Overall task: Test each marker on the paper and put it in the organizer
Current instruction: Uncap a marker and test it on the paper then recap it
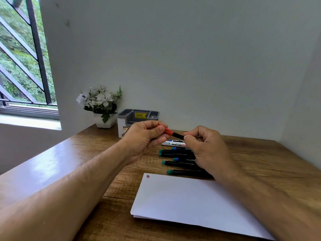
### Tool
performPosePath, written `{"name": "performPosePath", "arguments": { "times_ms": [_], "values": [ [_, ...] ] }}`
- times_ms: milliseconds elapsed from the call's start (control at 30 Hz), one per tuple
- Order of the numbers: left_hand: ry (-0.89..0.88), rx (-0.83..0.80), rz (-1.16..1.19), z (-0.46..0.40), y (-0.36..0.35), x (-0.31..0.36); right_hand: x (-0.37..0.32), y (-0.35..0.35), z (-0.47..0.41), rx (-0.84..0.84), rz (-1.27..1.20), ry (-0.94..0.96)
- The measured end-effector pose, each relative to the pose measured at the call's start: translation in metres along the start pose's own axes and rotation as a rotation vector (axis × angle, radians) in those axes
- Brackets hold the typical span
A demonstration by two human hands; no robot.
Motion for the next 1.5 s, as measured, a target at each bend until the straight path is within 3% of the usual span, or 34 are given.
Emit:
{"name": "performPosePath", "arguments": {
  "times_ms": [300, 433, 567, 667, 733, 833, 933, 1300, 1500],
  "values": [
    [0.015, 0.001, 0.024, 0.001, -0.001, -0.005, 0.008, -0.001, -0.001, 0.004, -0.044, -0.029],
    [0.134, -0.025, 0.040, 0.005, -0.012, -0.021, 0.009, -0.006, 0.002, 0.006, 0.072, 0.018],
    [0.107, 0.043, -0.053, 0.003, -0.015, -0.025, 0.005, -0.011, 0.008, 0.020, 0.198, 0.074],
    [0.005, 0.100, -0.068, -0.001, -0.008, -0.016, 0.000, -0.008, 0.013, 0.101, 0.293, 0.129],
    [-0.102, 0.152, -0.207, -0.002, -0.003, -0.009, -0.004, -0.007, 0.016, 0.154, 0.364, 0.181],
    [-0.267, 0.232, -0.501, -0.004, 0.000, 0.010, -0.007, -0.010, 0.020, 0.141, 0.406, 0.235],
    [-0.378, 0.313, -0.596, -0.010, 0.001, 0.035, -0.008, -0.014, 0.022, 0.098, 0.413, 0.253],
    [-0.581, 0.530, -0.843, -0.050, 0.021, 0.117, -0.005, -0.019, 0.021, 0.029, 0.458, 0.216],
    [-0.743, 0.513, -1.209, -0.062, 0.036, 0.129, -0.003, -0.019, 0.020, 0.010, 0.447, 0.194]
  ]
}}
Point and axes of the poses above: each hand's wrist, its own z-axis away from the middle knuckle, its own y-axis out of the back of the hand, x = y × z, the point moved 5 cm from there along -z, towards the middle knuckle, and after that the axes turned 8 degrees about z, right-handed, at the moved point
